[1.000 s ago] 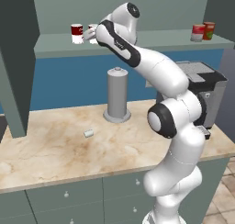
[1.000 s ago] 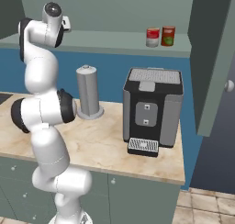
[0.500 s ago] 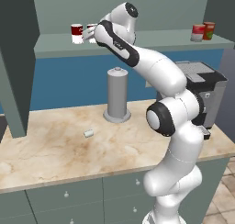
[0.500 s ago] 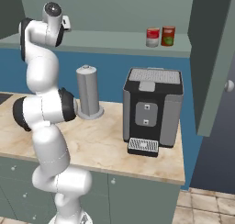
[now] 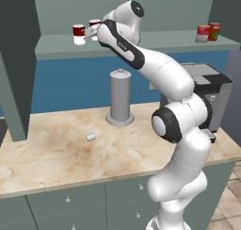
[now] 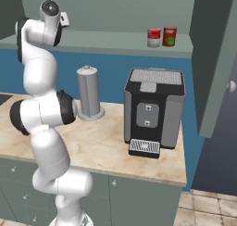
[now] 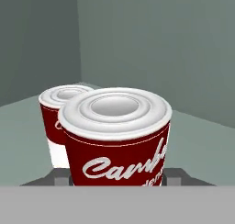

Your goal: Stack two cans on top of the other two cans in the cabinet.

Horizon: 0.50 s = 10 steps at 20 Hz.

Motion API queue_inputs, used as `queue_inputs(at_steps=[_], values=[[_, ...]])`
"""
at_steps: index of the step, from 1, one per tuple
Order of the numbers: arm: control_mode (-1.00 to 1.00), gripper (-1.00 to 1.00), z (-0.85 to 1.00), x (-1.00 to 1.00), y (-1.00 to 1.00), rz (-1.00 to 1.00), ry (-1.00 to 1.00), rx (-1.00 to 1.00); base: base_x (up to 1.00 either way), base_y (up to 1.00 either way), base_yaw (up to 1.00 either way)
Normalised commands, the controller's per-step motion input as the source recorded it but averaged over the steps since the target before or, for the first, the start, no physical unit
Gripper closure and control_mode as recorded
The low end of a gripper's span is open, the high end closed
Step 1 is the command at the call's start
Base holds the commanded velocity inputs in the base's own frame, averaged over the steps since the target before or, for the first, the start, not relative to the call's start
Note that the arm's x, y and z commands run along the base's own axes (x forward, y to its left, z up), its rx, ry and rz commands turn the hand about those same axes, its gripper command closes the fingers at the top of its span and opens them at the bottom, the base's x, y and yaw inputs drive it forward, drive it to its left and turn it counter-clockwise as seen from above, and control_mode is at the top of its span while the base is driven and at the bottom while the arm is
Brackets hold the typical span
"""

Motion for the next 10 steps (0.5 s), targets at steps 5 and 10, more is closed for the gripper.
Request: queue_inputs(at_steps=[5, 10], values=[[-1.00, 1.00, 0.20, -0.24, 0.00, 0.00, -0.17, 0.09, 0.00, 0.00, 0.00], [-1.00, 1.00, 0.26, -0.04, -0.02, 0.00, -0.01, 0.17, 0.00, 0.00, 0.00]])
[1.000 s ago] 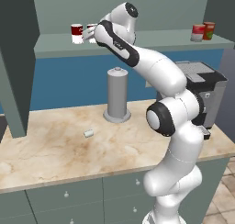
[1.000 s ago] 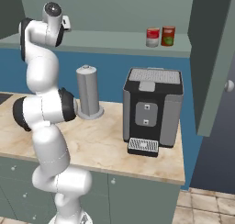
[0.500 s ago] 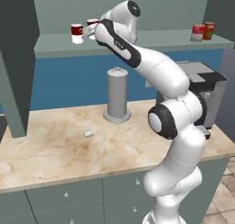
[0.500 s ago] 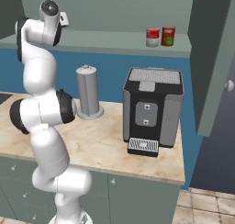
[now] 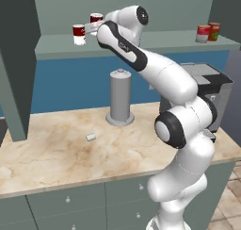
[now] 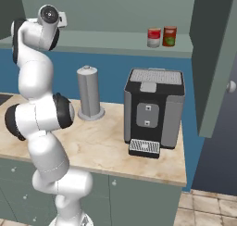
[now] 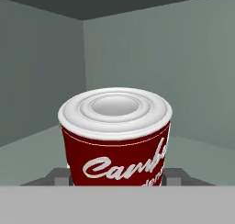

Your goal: Stack two cans on top of the other two cans in the cabinet.

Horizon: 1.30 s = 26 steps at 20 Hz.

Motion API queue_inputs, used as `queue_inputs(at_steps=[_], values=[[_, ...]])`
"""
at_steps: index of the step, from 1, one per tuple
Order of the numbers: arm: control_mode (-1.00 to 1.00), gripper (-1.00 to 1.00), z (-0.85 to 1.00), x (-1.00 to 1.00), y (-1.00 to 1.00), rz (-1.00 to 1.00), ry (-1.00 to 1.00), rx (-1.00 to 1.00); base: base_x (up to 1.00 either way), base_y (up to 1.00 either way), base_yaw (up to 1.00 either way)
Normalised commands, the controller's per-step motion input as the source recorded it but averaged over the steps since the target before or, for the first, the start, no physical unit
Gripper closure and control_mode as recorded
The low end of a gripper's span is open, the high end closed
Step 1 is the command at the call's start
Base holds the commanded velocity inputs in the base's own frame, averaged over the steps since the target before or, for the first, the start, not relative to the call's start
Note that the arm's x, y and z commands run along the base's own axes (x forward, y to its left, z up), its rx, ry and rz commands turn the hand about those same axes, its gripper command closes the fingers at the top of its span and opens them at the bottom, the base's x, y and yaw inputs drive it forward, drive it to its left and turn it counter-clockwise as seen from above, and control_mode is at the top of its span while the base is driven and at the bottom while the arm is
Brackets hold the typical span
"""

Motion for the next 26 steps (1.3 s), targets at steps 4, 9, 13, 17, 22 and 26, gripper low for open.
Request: queue_inputs(at_steps=[4, 9, 13, 17, 22, 26], values=[[-1.00, 1.00, 0.29, -0.03, 0.00, 0.00, 0.00, 0.10, 0.00, 0.00, 0.00], [-1.00, 1.00, 0.25, 0.00, 0.04, 0.00, 0.00, -0.01, 0.00, 0.00, 0.00], [-1.00, 1.00, 0.26, 0.00, 0.08, 0.00, 0.00, -0.06, 0.00, 0.00, 0.00], [-1.00, 1.00, 0.24, 0.00, 0.15, 0.00, 0.00, -0.01, 0.00, 0.00, 0.00], [-1.00, 1.00, 0.11, 0.00, 0.14, 0.00, 0.02, 0.00, 0.00, 0.00, 0.00], [-1.00, 1.00, 0.00, 0.02, 0.28, 0.00, 0.06, -0.08, 0.00, 0.00, 0.00]])
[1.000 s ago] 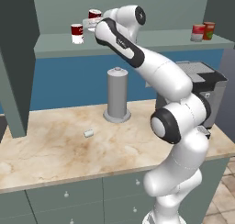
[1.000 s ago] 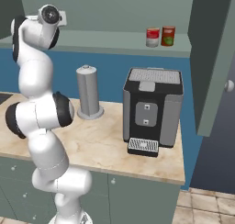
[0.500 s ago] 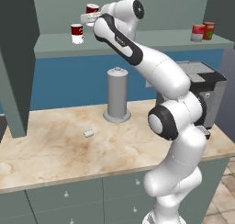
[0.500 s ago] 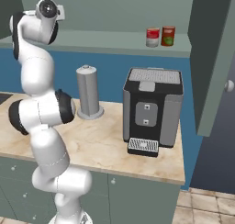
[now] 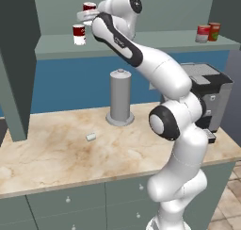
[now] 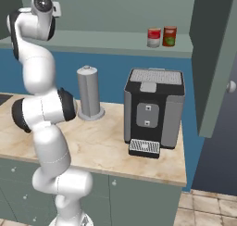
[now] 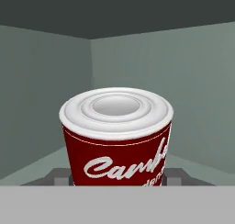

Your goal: Stack two cans on top of the other two cans in the cabinet.

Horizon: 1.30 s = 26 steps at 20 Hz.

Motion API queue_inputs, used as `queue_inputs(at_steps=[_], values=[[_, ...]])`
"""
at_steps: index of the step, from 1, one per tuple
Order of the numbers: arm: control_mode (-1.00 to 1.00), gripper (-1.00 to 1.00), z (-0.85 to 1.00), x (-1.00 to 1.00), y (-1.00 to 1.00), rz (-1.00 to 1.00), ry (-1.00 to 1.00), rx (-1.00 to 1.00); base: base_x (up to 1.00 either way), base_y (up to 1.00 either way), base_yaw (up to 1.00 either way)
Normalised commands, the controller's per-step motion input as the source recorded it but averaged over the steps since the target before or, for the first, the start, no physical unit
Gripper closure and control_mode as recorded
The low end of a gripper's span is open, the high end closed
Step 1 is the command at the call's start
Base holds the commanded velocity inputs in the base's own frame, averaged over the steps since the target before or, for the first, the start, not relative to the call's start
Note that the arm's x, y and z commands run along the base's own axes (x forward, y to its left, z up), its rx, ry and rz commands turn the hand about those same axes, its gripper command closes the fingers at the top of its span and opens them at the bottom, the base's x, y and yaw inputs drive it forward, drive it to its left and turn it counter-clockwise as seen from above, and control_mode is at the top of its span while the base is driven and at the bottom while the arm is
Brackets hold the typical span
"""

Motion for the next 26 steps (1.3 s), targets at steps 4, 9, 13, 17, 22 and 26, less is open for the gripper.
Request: queue_inputs(at_steps=[4, 9, 13, 17, 22, 26], values=[[-1.00, 1.00, 0.02, 0.05, 0.24, 0.00, 0.06, -0.12, 0.00, 0.00, 0.00], [-1.00, 1.00, 0.02, 0.01, 0.11, 0.00, 0.01, -0.01, 0.00, 0.00, 0.00], [-1.00, 1.00, 0.00, 0.00, 0.11, -0.01, 0.03, 0.00, 0.00, 0.00, 0.00], [-1.00, 1.00, 0.00, 0.00, 0.14, -0.02, 0.02, 0.00, 0.00, 0.00, 0.00], [-1.00, 1.00, -0.05, 0.03, 0.10, -0.02, 0.00, 0.00, 0.00, 0.00, 0.00], [-1.00, 1.00, -0.06, 0.08, 0.05, -0.01, 0.00, 0.00, 0.00, 0.00, 0.00]])
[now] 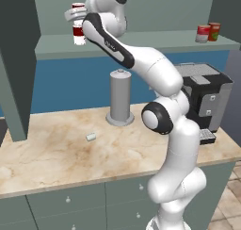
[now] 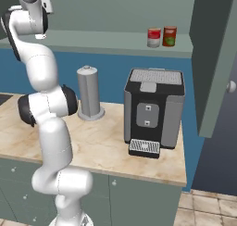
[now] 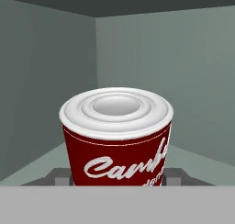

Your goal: Stack two cans on top of the other two cans in the cabinet.

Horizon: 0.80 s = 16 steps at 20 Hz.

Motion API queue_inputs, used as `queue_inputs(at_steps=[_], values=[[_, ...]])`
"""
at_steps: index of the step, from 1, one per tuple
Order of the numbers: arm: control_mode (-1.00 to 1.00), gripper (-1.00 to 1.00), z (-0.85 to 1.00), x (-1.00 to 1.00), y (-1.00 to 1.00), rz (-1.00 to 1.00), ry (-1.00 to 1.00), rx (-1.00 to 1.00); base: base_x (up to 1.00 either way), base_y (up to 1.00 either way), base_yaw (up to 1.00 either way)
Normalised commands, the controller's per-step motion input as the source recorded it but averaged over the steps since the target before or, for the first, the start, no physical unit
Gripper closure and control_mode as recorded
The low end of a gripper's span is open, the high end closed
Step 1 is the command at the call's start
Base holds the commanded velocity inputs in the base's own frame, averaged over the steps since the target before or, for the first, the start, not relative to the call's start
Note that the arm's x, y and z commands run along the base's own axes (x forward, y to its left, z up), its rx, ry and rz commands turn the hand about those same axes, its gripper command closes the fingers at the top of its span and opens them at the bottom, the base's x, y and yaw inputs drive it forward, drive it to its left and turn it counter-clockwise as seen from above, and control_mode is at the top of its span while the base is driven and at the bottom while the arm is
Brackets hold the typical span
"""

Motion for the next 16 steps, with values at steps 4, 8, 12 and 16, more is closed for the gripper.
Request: queue_inputs(at_steps=[4, 8, 12, 16], values=[[-1.00, 1.00, -0.12, 0.06, 0.02, 0.00, 0.00, 0.00, 0.00, 0.00, 0.00], [-1.00, 1.00, -0.03, 0.12, 0.00, 0.00, 0.00, 0.00, 0.00, 0.00, 0.00], [-1.00, 1.00, 0.00, 0.11, 0.00, 0.00, 0.00, 0.00, 0.00, 0.00, 0.00], [-1.00, 1.00, -0.01, 0.05, 0.00, 0.00, 0.01, -0.01, 0.00, 0.00, 0.00]])
